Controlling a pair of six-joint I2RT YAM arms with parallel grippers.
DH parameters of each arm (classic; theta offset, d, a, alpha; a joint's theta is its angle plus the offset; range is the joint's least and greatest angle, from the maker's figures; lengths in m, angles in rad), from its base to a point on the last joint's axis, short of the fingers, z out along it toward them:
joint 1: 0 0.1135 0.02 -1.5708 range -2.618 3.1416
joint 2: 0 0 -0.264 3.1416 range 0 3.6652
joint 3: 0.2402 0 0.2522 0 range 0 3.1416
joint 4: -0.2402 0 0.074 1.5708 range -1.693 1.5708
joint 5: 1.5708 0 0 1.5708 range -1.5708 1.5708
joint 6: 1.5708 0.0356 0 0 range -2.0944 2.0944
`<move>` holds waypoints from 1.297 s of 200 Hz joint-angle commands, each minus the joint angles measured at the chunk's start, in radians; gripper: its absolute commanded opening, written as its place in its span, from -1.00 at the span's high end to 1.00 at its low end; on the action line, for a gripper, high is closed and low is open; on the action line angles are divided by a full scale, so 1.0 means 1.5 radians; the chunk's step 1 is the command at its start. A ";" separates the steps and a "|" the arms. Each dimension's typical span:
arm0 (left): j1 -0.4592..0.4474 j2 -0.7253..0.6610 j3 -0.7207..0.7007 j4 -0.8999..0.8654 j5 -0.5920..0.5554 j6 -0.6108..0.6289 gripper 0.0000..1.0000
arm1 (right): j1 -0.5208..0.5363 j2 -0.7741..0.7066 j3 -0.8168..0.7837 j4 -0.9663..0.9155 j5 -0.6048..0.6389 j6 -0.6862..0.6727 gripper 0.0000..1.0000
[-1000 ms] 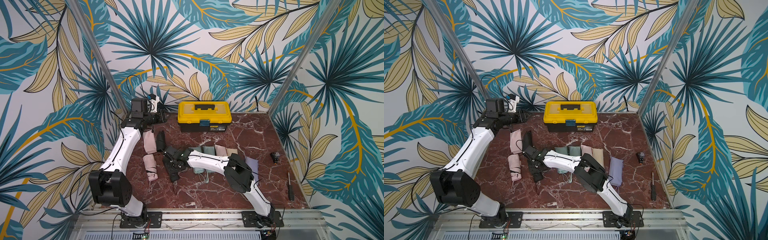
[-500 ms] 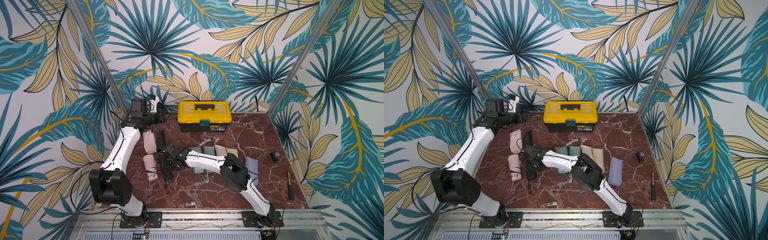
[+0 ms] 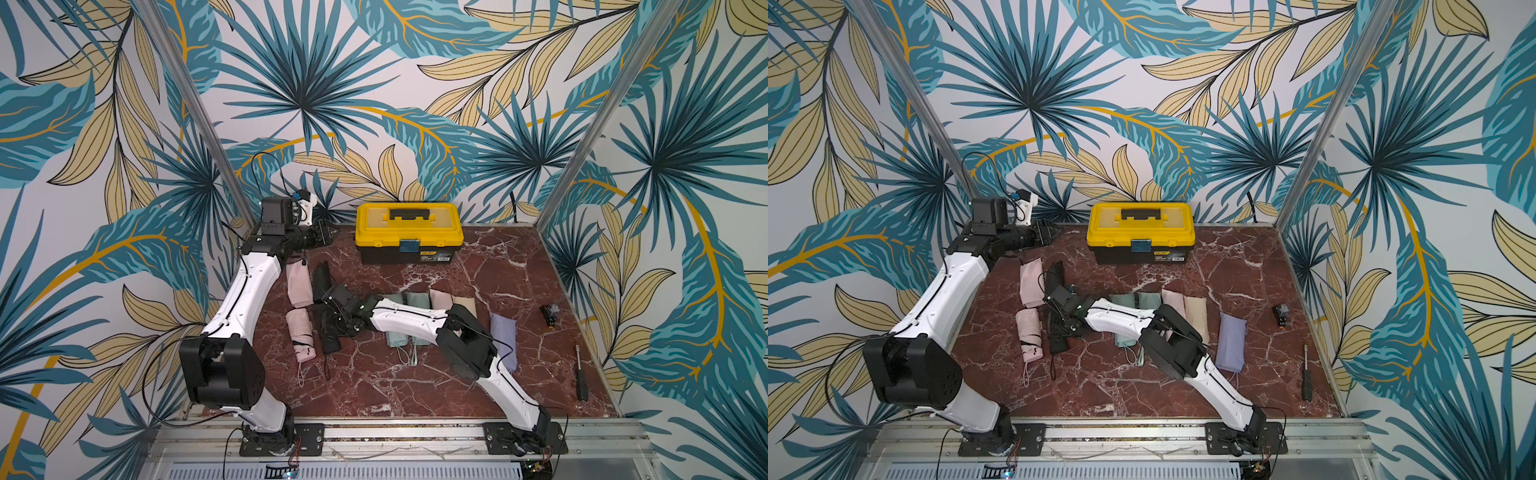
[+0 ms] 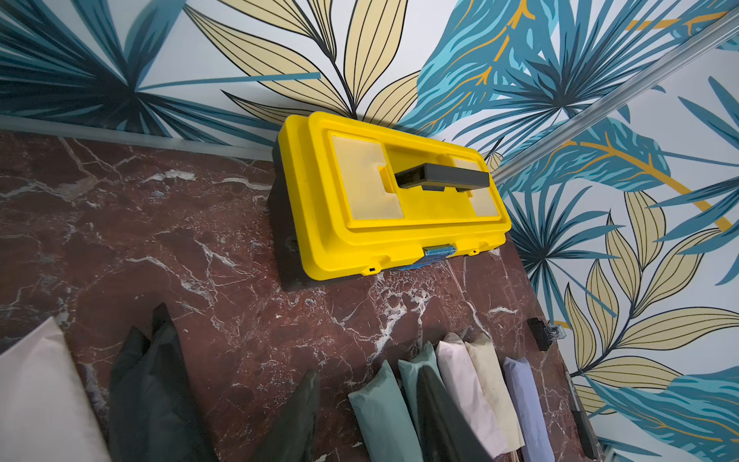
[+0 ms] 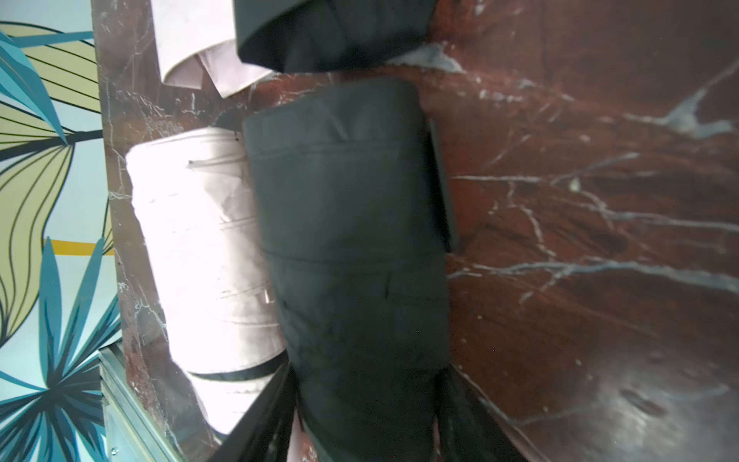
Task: Take umbrellas out of sleeves
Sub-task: Move the umbrella to the center of the board.
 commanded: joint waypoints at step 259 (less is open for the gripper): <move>0.012 0.057 0.024 0.010 0.089 -0.001 0.16 | -0.001 -0.491 -0.619 -0.049 0.148 -0.152 -0.20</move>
